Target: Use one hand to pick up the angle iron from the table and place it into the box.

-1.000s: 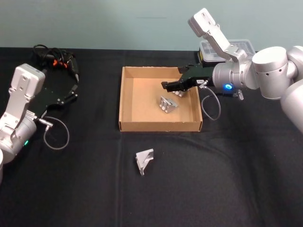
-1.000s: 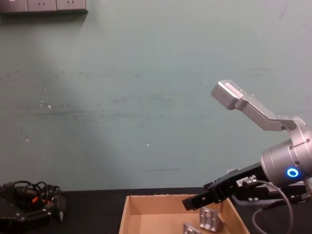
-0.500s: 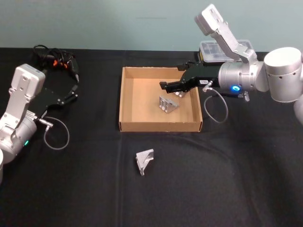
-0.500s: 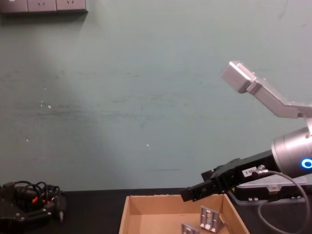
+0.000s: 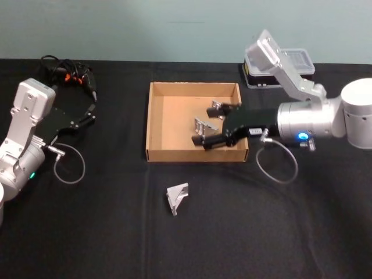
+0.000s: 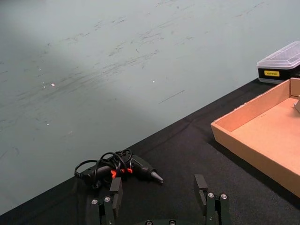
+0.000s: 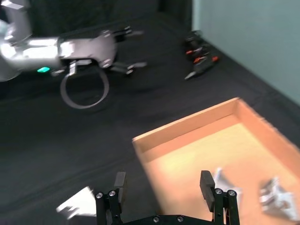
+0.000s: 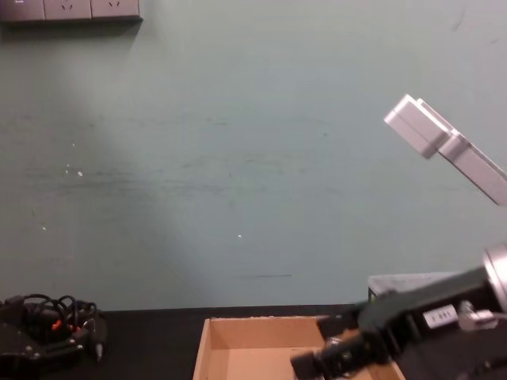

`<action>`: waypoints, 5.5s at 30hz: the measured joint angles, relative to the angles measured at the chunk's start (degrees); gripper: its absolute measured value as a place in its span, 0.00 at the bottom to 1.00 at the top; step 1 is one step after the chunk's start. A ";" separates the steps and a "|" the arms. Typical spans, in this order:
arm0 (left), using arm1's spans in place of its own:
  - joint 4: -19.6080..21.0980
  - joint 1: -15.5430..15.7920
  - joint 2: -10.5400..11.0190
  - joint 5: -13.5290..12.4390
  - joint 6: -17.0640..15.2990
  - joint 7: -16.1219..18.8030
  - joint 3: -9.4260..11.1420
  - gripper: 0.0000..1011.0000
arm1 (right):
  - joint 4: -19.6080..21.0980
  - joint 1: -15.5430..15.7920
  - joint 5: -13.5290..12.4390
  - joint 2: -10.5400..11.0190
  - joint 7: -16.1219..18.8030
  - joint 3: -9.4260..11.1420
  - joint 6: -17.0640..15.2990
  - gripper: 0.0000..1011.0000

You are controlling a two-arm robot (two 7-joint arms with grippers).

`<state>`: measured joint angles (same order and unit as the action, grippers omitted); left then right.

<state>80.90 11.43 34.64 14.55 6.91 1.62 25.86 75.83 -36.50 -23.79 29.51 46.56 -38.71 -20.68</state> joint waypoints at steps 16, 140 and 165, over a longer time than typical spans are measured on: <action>0.00 0.00 0.00 0.00 0.00 0.00 0.00 0.99 | -1.99 -0.49 -0.17 2.86 10.33 -7.49 5.90 0.99; 0.00 0.00 0.00 -0.01 0.00 0.00 0.00 0.99 | -8.55 -7.63 -2.23 -4.18 5.86 -7.97 9.99 0.06; 0.00 0.00 0.00 -0.01 0.00 0.00 0.00 0.99 | -19.84 -13.47 6.08 -9.79 -5.47 -7.51 3.16 0.06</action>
<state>80.90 11.43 34.65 14.55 6.91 1.62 25.86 55.99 -49.97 -17.71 19.72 41.09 -46.22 -17.52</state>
